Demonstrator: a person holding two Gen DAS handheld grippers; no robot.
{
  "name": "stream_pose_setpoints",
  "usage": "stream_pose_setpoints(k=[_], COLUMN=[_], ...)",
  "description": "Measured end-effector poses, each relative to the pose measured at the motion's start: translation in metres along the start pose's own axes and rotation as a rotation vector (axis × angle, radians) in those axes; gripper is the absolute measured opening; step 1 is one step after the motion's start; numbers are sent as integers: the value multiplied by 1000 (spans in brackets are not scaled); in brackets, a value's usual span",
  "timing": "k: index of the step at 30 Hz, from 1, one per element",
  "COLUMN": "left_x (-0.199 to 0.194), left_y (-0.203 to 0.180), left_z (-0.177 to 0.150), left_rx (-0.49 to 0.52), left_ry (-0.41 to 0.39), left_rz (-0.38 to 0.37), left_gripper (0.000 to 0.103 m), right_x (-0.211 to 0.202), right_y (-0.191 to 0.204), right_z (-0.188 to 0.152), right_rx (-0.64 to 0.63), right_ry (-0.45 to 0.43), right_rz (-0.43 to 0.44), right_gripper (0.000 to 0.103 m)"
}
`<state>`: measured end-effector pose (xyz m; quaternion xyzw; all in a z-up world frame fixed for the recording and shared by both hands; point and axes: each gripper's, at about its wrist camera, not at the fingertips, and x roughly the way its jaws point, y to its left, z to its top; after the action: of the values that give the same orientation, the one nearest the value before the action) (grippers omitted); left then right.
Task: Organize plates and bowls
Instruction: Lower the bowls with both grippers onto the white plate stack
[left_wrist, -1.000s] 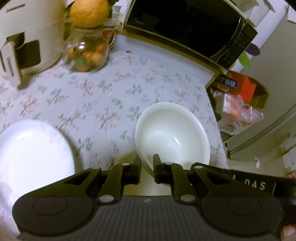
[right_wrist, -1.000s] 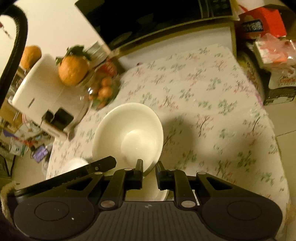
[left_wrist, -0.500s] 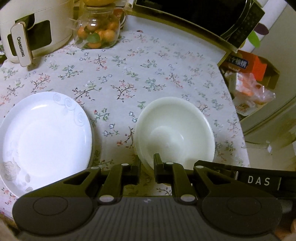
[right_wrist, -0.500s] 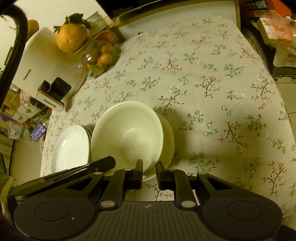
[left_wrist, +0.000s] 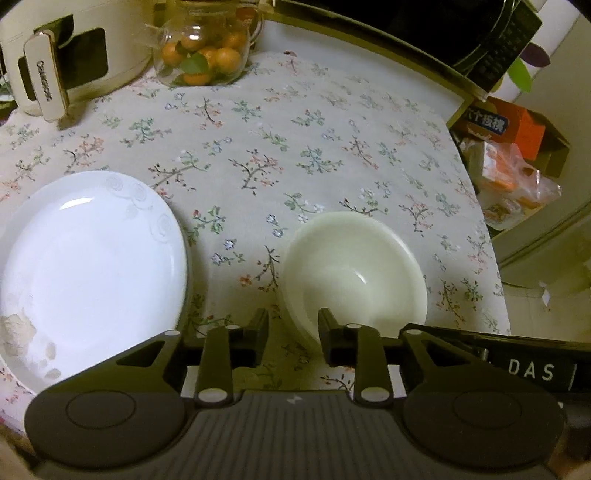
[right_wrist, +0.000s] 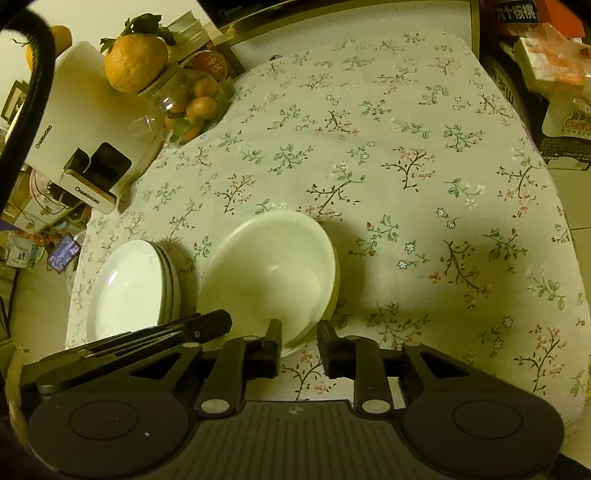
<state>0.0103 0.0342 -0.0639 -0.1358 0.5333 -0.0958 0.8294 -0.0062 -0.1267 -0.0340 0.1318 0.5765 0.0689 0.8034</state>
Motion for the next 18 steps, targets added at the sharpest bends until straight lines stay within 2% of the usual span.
stream_pose_setpoints(k=[3,7,11,14,16,18], left_x=[-6,-18,-28,-31,-30,-29], left_y=[1,0,-1,0,0,0], left_z=[2,4,5,7,8,8], left_rx=[-7,-3,5,11,21,26], left_ry=[-14,-46,-72,-90,-94,-90], left_rz=[0,18,15,18,23,21], left_gripper=[35,55,68,69,64,63], right_x=[-4,-13,-21,-29,-32,-30], right_y=[4,7,7,11,12,9], right_z=[0,1,3,-2,-4,-1], right_rx=[-35,-70,-68,-99,-118,-107], right_ry=[-14,-55,-83,-116,-139,-147], right_rz=[-5,-22,-13,-19,-36,-50], right_gripper=[30,37,40,49,57,58])
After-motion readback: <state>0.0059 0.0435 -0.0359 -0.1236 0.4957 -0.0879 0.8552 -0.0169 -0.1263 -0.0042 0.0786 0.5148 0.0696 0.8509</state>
